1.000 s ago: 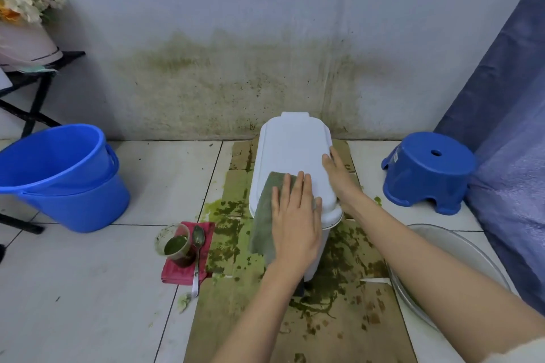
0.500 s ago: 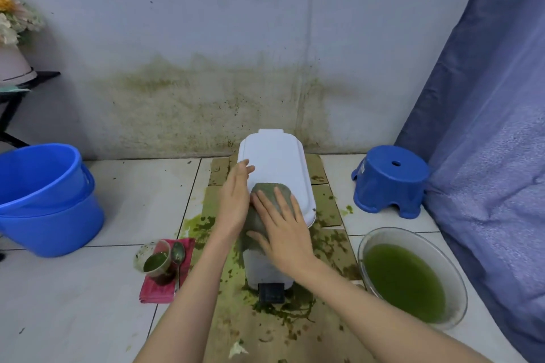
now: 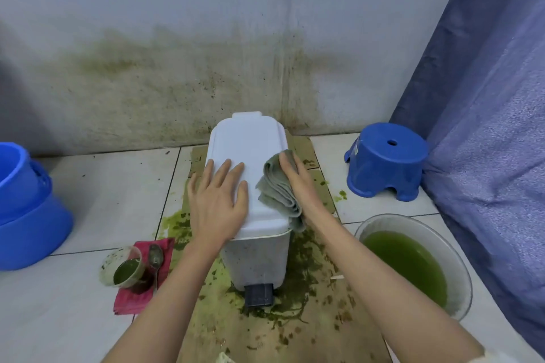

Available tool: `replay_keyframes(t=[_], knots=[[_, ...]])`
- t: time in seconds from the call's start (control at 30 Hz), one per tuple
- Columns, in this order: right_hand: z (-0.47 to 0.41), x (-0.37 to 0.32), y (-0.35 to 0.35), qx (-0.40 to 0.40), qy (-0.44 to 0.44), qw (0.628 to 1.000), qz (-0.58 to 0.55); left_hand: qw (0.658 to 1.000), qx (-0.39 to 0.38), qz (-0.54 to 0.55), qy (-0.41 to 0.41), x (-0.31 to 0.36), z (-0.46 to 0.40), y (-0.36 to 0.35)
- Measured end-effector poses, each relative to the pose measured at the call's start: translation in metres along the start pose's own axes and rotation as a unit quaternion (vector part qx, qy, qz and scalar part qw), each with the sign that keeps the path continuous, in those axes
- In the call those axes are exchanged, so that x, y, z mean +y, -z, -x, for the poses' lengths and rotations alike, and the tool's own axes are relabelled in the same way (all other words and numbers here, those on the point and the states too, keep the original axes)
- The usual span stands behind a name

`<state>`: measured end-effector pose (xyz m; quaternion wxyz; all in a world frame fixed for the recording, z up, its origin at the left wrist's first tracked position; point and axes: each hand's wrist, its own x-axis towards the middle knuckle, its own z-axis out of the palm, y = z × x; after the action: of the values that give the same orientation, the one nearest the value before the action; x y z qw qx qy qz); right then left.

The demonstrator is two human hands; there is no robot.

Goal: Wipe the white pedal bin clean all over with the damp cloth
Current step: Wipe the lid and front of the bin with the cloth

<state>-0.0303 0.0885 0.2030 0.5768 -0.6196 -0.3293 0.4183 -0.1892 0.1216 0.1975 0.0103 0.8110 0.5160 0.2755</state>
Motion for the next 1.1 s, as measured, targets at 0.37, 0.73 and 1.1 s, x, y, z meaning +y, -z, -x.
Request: replay_keyframes(t=[0.37,0.73,1.1], knots=[[0.100,0.045,-0.035,0.162,0.024,0.972,-0.167,1.000,0.005,0.014,0.022,0.000,0.003,0.000],[0.023,0.003,0.001,0.060,-0.054,0.997,-0.009,0.999,-0.003,0.033,0.016,-0.001,0.003,0.000],[-0.022,-0.016,-0.004,0.053,-0.079,0.994,-0.047,0.999,-0.021,0.044,0.021,-0.004,0.002,0.004]])
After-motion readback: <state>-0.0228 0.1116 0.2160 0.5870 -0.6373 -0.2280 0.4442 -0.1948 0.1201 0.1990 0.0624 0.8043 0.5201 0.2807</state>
